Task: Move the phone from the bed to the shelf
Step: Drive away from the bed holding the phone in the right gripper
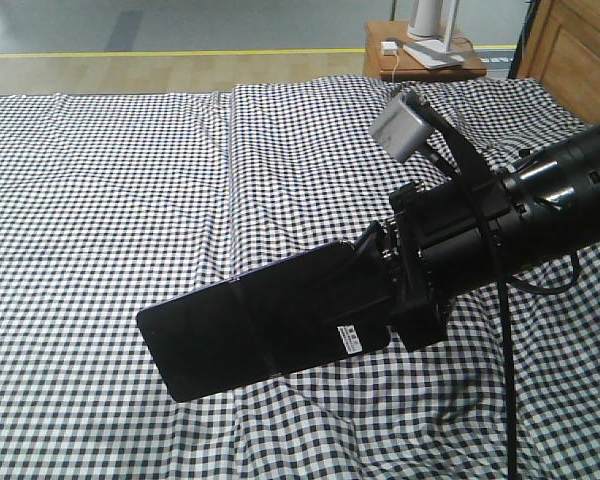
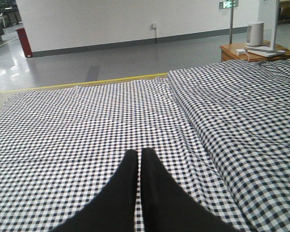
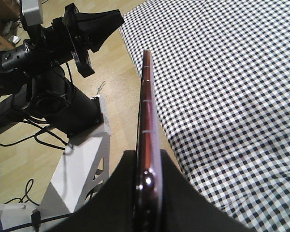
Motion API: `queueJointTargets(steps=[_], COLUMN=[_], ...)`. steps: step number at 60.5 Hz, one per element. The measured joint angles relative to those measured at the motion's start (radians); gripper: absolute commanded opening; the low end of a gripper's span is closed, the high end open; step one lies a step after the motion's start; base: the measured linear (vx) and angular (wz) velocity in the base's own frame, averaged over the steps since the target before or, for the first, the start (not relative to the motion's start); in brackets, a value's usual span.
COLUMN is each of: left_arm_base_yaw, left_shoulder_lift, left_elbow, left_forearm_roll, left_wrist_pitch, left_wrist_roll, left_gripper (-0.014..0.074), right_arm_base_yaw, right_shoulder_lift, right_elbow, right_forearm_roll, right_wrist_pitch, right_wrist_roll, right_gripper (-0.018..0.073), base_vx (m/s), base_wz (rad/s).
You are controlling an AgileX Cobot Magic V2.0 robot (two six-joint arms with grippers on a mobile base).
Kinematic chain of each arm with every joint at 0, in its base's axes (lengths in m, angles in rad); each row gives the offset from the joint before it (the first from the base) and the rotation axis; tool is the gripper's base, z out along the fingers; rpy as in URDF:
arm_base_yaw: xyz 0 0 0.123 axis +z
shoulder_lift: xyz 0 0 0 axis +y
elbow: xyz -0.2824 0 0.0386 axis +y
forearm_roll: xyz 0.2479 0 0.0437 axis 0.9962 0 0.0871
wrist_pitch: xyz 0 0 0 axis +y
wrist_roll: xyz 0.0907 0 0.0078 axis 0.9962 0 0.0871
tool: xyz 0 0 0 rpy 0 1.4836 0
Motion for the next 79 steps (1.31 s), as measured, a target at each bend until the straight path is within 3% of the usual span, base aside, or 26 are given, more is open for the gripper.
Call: queueJointTargets(steps=[79], left_arm_base_yaw=[0.000], left_shoulder_lift=[0.000], left_elbow=[0.000], left_forearm_roll=[0.000], left_wrist_pitch=[0.000], left_wrist_roll=[0.000], left_gripper=[0.0001], right_arm_base_yaw=[0.000], right_shoulder_lift=[0.000], right_elbow=[0.000], right_forearm_roll=[0.000], right_wrist_pitch=[0.000], right_wrist_roll=[0.000], right_gripper=[-0.0001], base_vx=[-0.09], base_wz=[0.36])
